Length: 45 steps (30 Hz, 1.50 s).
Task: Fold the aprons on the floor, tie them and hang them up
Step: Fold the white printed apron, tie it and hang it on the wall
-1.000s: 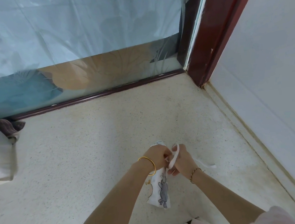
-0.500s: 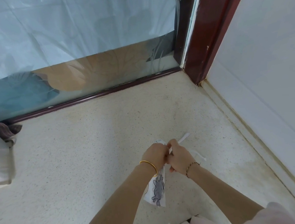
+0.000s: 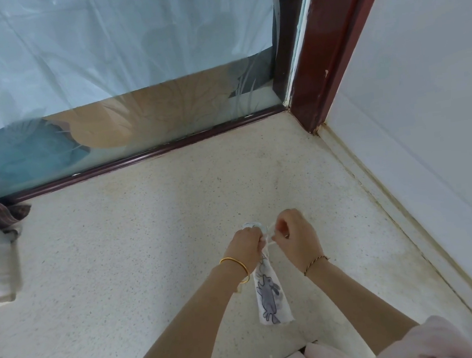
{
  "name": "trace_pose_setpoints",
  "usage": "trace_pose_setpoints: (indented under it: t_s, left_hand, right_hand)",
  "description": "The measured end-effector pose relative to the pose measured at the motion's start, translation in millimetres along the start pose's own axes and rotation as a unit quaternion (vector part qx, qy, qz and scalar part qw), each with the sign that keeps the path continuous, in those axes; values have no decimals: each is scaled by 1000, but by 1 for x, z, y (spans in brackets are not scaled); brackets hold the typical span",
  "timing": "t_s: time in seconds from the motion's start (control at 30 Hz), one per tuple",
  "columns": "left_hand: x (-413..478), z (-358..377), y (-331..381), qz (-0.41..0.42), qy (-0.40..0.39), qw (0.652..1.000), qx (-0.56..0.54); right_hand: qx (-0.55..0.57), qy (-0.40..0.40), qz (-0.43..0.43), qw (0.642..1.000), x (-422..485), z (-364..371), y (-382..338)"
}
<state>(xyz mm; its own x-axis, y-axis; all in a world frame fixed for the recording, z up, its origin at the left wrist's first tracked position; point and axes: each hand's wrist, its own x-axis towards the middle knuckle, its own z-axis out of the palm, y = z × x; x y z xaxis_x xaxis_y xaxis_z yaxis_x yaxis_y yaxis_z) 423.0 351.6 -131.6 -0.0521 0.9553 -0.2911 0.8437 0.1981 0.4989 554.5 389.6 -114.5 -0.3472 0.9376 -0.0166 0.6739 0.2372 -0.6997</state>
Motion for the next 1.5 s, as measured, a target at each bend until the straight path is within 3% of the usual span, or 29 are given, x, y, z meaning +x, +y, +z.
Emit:
trace_pose_setpoints:
  t_s: [0.13,0.3,0.47,0.53,0.6,0.8,0.93,1.03,1.13,1.3,1.5]
  left_hand:
    - [0,-7,3,-9,-2,997,-74]
    - [-6,-14,0,-48,5,988,-148]
    - [-3,-23,-7,-116,-3,971,-210]
    - [-3,-29,-6,-141,-9,947,-288]
    - [-2,-34,-3,-169,-13,918,-359]
    - [-3,-40,-2,-213,-14,885,-414]
    - [-7,-40,-1,-201,-18,905,-375]
    - [-8,-40,-2,-172,-3,930,-326]
    - [-9,-42,0,-139,-7,944,-300]
    - [-14,-42,5,-84,3,960,-268]
    - [-16,-38,12,1,50,998,-37]
  right_hand:
    - [-26,-124,-4,992,-7,11,2]
    - [-175,-140,-24,974,-4,14,5]
    - [-144,-75,-55,985,-8,10,-1]
    - [-142,16,-133,981,-9,9,-5]
    - [-169,57,-198,964,-11,7,-7]
    - [-133,36,-256,957,-17,7,-5]
    - [-97,-11,-261,960,-18,6,-1]
    - [61,-71,-118,989,-17,3,0]
    - [147,-112,3,983,-11,1,-4]
    - [97,-163,7,982,-2,3,-8]
    - [191,-185,60,962,1,4,-17]
